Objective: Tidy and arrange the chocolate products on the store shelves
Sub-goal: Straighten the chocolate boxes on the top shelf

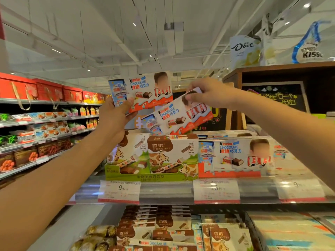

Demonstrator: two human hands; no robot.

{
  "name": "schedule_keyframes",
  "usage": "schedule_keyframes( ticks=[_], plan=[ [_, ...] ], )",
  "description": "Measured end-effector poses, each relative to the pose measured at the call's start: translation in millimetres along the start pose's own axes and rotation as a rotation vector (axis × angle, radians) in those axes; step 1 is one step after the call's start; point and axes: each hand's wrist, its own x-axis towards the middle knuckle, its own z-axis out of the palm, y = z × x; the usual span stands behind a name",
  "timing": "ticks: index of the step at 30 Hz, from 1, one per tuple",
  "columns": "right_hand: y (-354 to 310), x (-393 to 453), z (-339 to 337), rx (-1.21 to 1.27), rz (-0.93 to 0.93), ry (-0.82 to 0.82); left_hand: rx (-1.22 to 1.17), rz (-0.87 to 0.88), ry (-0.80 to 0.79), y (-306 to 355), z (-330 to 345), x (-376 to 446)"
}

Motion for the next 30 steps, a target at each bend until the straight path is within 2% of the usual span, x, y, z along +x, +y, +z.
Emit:
schedule_keyframes(
  ticks=[4, 12, 17, 22, 26, 28, 30],
  plan=[
    [17.6, -20.9, -32.1, 0.055, 0.062, 0.131, -0.026, 0.065, -0.022, 8.4, 14.8, -3.9],
    [57.4, -66.6, -61.2, 0.020, 0.196, 0.161, -0.029, 0.034, -0.091, 0.3, 43.8, -4.8],
    [67.3, -83.9, -57.0, -0.045, 0.246, 0.101, -0.014, 0.001, -0.165, -8.8, 56.8, -10.7],
    [67.6, -80.2, -28.1, 0.110, 0.236, 0.125, 0.055, -0.054, -0.281, -3.8, 63.1, -12.1],
    [72.9, -80.7, -21.1, 0.145, 0.249, 0.066, 0.117, -0.076, -0.332, 6.2, 69.5, -13.5],
    [76.2, -84.8, -27.1, 0.095, 0.301, 0.005, 0.133, -0.084, -0.334, 9.3, 73.4, -15.0],
    [76.9, -90.2, -34.3, -0.054, 0.339, -0.088, 0.132, -0.112, -0.332, 11.3, 78.3, -16.5]
  ],
)
